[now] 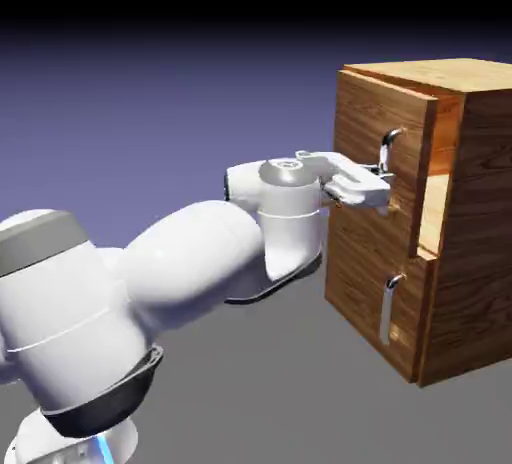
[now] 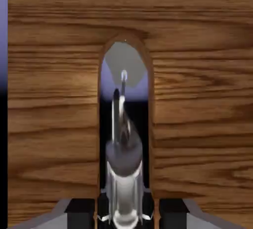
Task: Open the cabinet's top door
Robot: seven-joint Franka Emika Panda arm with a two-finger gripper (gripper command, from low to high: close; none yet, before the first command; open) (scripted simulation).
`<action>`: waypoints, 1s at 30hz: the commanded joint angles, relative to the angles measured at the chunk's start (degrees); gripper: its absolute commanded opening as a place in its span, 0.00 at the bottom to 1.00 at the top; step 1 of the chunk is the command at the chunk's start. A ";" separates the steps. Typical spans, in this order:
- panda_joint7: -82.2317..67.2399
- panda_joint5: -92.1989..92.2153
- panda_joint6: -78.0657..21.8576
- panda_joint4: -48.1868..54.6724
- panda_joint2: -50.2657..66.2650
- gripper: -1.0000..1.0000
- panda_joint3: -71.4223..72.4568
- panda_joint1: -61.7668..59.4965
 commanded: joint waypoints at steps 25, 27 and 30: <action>17.48 43.89 -61.24 -9.83 17.82 0.00 26.85 19.03; 20.39 48.87 -64.75 -7.63 21.51 0.00 27.37 22.24; 24.78 56.34 -68.81 -3.65 27.49 0.00 27.47 26.68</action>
